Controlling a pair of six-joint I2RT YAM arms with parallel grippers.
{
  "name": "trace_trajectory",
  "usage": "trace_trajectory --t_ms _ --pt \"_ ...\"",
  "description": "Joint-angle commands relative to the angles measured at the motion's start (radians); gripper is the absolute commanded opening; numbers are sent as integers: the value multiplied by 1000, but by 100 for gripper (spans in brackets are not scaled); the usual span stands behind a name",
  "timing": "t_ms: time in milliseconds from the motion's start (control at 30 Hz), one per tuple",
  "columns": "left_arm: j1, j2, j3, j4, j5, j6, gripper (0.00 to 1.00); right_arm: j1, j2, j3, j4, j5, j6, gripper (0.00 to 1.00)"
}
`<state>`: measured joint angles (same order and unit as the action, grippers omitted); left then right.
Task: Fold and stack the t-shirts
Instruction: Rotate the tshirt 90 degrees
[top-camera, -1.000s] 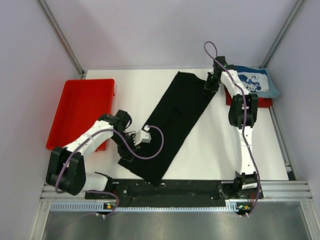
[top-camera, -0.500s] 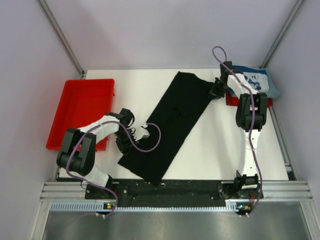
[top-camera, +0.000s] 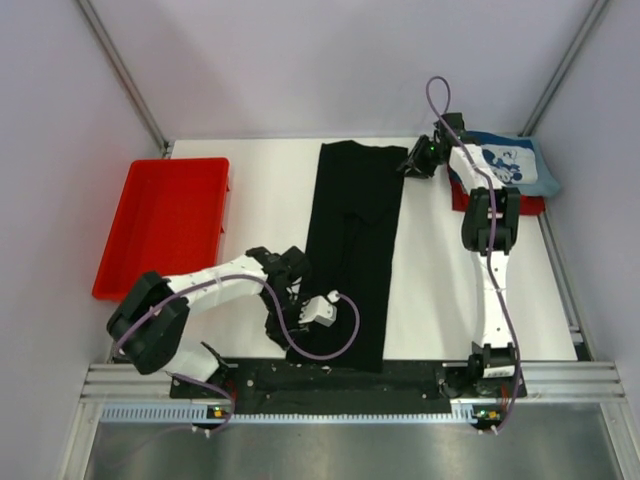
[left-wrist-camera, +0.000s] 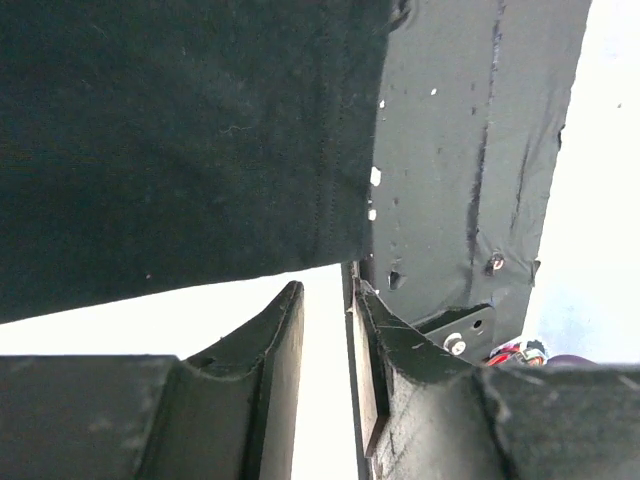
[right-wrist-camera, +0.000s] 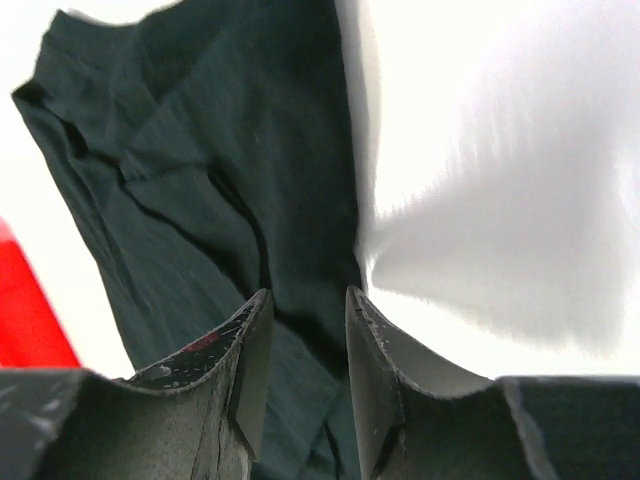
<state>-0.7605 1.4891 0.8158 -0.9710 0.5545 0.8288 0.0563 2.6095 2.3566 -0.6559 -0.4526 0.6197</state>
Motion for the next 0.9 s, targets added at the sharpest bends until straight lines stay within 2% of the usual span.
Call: trace_trajectory --t_ms 0,67,133,200,300,367,500,600,733,867 --pt "10 -147 56 -98 85 59 32 17 -325 -172 53 145 -155 34" --pt "27 -216 56 -95 68 58 33 51 -452 -320 58 267 -234 29" --pt "47 -266 48 -78 61 52 34 109 -564 -437 94 304 -305 11" --pt "66 -288 42 -63 56 43 36 187 -614 -548 150 264 -356 0" --pt "73 -285 43 -43 50 21 40 290 -586 -614 157 226 -406 0" --pt "73 -274 49 -46 47 18 41 345 -519 -600 139 241 -423 0" --pt "75 -273 46 -37 25 -6 42 363 -369 -536 78 288 -371 0" --pt "75 -289 25 -21 18 -13 42 364 -324 -546 50 330 -370 0" --pt "72 -296 9 -9 -10 -17 42 372 -359 -624 35 293 -403 0" --pt "69 -271 34 -1 1 -4 47 407 -481 -637 15 195 -455 0"
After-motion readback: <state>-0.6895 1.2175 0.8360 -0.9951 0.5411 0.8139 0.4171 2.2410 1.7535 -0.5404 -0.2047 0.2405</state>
